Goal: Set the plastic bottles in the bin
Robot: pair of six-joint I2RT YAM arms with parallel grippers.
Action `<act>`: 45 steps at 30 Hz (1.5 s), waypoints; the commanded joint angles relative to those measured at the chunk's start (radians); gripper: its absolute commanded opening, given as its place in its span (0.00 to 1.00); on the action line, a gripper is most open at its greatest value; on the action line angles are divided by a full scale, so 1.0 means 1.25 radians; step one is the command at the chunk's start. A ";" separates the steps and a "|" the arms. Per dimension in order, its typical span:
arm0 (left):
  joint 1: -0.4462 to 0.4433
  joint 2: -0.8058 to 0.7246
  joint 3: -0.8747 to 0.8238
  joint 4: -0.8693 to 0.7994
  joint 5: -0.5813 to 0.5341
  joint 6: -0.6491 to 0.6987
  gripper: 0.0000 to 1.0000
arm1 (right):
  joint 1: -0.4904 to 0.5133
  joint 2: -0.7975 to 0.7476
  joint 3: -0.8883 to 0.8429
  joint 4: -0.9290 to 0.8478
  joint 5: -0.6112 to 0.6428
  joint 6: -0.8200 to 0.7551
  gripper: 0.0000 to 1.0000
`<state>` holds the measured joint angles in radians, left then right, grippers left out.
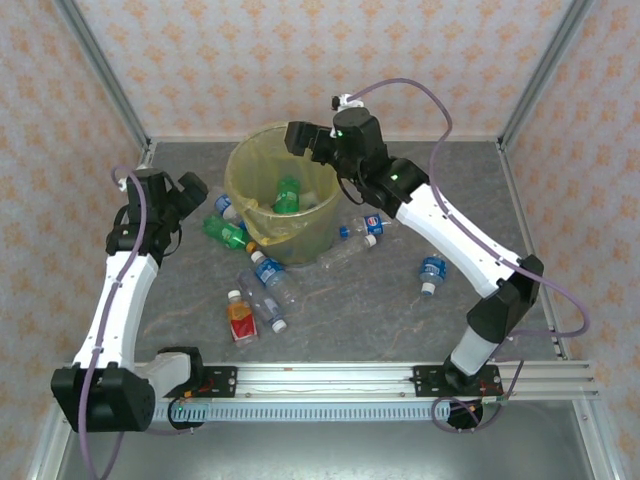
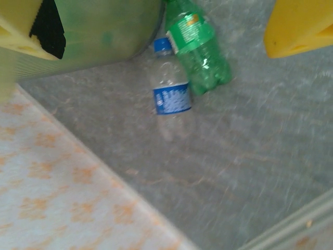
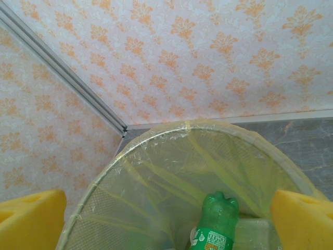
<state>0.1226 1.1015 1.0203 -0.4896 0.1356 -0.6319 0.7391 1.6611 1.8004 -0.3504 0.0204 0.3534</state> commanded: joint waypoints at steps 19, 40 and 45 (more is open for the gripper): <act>-0.078 -0.132 -0.328 -0.082 0.159 -0.169 0.81 | 0.005 -0.049 -0.032 0.038 0.049 -0.029 1.00; -0.367 -0.318 -0.443 -0.234 0.078 -0.303 0.72 | 0.005 -0.023 -0.027 0.057 -0.005 -0.018 1.00; -0.425 -0.314 -0.451 -0.270 0.064 -0.305 0.73 | 0.005 -0.035 -0.035 0.055 0.000 -0.020 1.00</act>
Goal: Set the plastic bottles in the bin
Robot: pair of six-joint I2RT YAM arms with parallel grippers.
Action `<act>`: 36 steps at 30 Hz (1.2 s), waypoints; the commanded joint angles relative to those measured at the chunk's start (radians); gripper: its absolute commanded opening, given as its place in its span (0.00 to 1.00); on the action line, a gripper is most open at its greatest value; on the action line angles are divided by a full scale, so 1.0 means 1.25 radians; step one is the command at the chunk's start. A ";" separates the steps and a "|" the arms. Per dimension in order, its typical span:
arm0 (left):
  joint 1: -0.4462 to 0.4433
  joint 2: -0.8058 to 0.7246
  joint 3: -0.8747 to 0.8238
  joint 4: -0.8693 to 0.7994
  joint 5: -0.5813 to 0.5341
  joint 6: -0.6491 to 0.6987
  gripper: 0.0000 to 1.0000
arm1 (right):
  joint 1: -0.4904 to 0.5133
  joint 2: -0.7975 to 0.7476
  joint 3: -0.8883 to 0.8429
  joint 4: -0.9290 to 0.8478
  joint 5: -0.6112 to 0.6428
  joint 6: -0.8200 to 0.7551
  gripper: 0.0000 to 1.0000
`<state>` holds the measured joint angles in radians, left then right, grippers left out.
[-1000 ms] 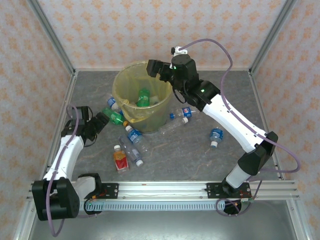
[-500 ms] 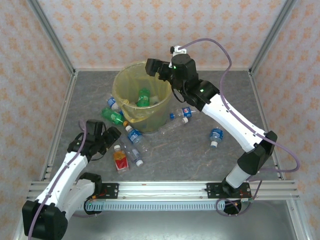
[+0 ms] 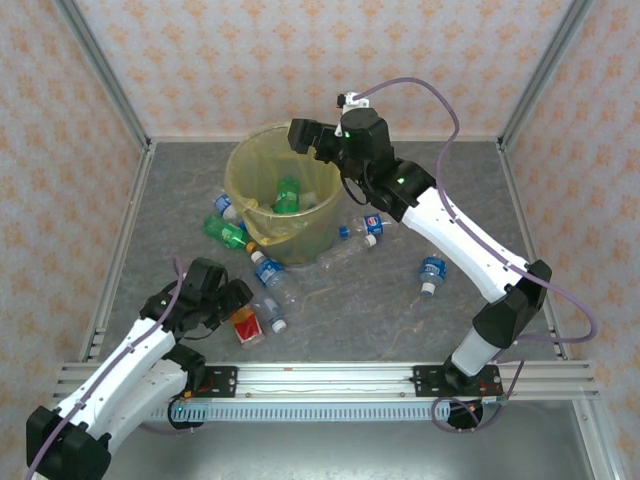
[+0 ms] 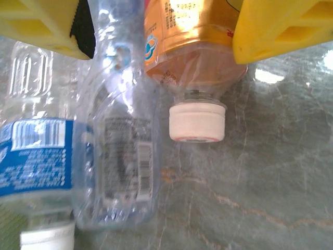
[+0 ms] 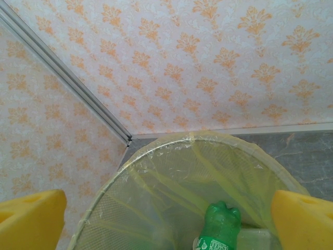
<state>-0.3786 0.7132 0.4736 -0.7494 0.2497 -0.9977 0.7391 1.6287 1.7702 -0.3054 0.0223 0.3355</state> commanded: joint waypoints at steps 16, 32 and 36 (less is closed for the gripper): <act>-0.146 0.005 -0.053 -0.071 -0.019 -0.053 0.74 | 0.005 -0.039 -0.049 0.024 0.010 0.001 1.00; -0.183 -0.012 -0.044 -0.039 -0.079 -0.109 0.59 | 0.005 -0.045 -0.054 0.018 0.018 -0.003 1.00; -0.183 -0.019 0.004 -0.072 -0.133 -0.114 0.59 | 0.005 -0.050 -0.057 0.018 0.018 -0.001 1.00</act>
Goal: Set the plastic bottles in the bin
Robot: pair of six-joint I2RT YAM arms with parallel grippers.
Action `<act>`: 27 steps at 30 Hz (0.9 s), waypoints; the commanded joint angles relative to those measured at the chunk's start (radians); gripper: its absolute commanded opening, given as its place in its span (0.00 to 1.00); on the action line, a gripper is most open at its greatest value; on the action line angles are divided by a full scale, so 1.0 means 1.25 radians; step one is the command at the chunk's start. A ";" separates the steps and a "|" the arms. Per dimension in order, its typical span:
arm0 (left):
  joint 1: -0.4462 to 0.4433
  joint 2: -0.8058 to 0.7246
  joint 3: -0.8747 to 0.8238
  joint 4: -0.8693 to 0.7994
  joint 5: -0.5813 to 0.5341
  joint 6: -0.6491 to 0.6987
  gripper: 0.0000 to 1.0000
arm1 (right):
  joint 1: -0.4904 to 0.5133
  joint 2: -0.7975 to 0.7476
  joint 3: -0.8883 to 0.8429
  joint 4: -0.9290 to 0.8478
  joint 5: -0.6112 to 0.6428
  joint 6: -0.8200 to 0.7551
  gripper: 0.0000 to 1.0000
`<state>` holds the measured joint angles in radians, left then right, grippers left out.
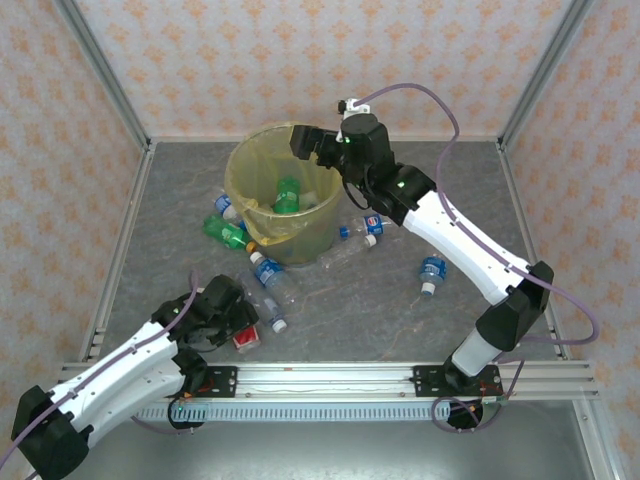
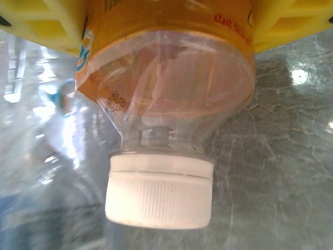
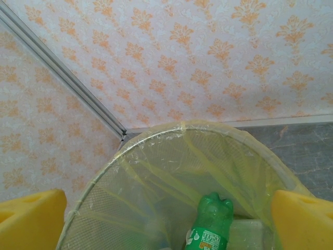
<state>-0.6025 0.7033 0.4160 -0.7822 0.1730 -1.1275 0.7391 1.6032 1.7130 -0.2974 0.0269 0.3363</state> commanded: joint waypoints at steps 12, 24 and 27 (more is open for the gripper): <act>-0.002 0.014 0.320 -0.135 -0.392 -0.019 0.59 | 0.005 -0.071 -0.036 0.027 0.004 -0.015 1.00; 0.000 0.185 0.712 -0.043 -0.645 0.254 0.60 | 0.005 -0.132 -0.096 0.048 0.017 -0.020 1.00; 0.000 0.233 0.758 0.069 -0.624 0.356 0.60 | 0.005 -0.150 -0.119 0.050 0.033 -0.017 1.00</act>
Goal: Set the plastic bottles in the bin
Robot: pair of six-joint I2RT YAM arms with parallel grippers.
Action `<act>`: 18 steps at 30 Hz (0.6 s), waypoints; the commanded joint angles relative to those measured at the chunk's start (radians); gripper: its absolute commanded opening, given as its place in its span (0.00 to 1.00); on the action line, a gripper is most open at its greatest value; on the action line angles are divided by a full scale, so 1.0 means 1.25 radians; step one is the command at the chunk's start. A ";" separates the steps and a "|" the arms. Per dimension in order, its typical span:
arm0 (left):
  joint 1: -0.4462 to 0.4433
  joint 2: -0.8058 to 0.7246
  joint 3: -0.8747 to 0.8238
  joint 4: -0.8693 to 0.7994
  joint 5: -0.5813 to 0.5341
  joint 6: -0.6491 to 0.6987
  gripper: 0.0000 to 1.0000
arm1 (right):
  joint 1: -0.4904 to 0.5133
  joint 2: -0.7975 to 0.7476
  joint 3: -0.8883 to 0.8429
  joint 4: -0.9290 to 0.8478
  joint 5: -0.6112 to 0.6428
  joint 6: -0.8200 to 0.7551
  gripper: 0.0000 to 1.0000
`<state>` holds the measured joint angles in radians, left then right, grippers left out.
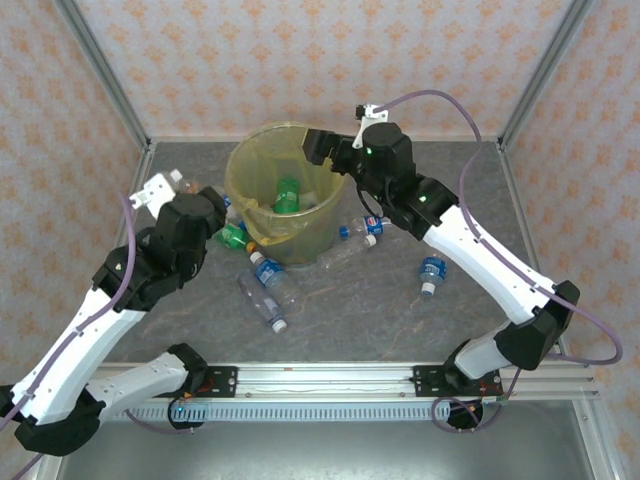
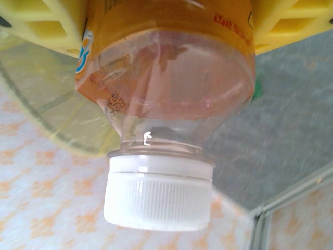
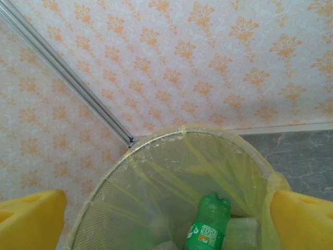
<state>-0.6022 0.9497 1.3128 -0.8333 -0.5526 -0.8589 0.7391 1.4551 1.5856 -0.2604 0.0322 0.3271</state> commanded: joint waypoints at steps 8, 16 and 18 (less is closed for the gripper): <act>-0.001 0.217 0.178 0.253 0.044 0.313 0.60 | 0.005 -0.090 -0.079 0.022 0.109 0.010 1.00; -0.001 0.313 0.199 0.311 0.139 0.363 0.62 | 0.000 -0.165 -0.152 -0.026 0.244 0.054 1.00; 0.000 0.330 0.202 0.313 0.161 0.366 0.62 | -0.004 -0.191 -0.182 -0.044 0.283 0.077 1.00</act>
<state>-0.6022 1.3468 1.5246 -0.4892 -0.4103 -0.4438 0.7387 1.2667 1.3972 -0.2718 0.2676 0.3767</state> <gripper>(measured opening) 0.621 0.996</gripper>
